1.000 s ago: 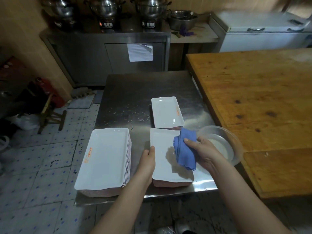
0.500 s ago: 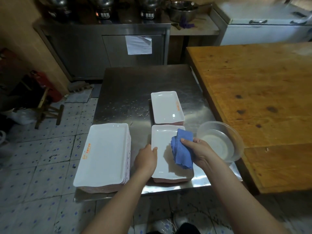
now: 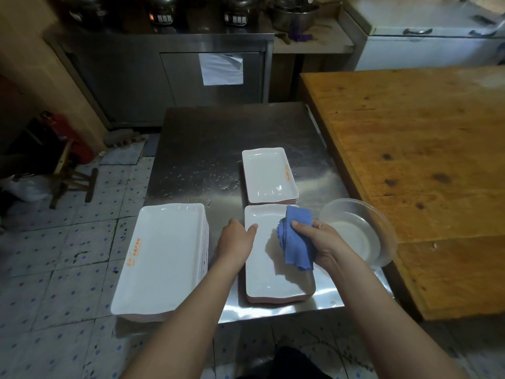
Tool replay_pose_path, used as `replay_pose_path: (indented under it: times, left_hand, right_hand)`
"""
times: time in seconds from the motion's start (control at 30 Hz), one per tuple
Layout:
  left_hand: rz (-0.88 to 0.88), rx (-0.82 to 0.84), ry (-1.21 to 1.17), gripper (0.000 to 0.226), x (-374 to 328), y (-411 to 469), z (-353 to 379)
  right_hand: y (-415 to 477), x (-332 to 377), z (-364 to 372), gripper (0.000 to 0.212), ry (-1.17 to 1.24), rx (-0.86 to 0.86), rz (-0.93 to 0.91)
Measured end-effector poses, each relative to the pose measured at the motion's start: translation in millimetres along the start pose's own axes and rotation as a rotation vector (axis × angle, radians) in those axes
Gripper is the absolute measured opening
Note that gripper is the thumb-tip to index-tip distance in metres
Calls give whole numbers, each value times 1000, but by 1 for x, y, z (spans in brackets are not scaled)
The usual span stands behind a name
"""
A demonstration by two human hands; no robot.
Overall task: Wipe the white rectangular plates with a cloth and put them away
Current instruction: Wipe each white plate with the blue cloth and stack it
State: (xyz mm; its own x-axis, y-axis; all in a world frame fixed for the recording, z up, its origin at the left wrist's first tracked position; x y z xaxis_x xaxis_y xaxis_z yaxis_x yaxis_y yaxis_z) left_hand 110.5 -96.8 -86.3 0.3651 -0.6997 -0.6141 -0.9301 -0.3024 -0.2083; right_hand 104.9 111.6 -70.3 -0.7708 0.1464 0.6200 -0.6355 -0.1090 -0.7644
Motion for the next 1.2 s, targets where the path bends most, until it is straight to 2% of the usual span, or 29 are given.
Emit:
replay_pose_path:
  times: [0.23,0.4,0.5,0.67,0.83,1.03,1.2]
  left_hand:
    - [11,-99,-217,25,-26,61,-12]
    - [-71,-121,-217,24,-26,108,-12]
    - [-145,-129,-247,33,-18,133,-5]
    - [-146,-87,-186,25,-21,165,9]
    - [-69,-126,-34,22,-29,174,2]
    - [-83,-262,-124,20,-27,164,-13]
    - [-105,-254,-164,18,-25,159,-26]
  right_hand:
    - [35,51,4,20,-35,8,-26]
    - [74,89,11,14,-112,-21,-7]
    - [97,103,19,14,-117,-1,16]
    - [127,110,20,16,-172,21,89]
    - [140,123,10,14,-149,0,87]
    - [136,132,4,12,-143,-3,78]
    - [117,131,0,13,-80,-31,55]
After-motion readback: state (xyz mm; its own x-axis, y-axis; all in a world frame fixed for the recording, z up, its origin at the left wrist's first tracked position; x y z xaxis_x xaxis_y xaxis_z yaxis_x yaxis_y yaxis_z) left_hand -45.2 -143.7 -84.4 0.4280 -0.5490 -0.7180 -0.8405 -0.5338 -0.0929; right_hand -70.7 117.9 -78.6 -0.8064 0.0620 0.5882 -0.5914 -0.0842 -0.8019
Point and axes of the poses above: each hand's wrist, its own y-axis towards the middle knuckle, its own z-axis out of the palm, x = y × z, the point moved 9 cm from there along y, towards the middle knuckle, and after that the axes turned 12 degrees about z, right-handed, at the moved point
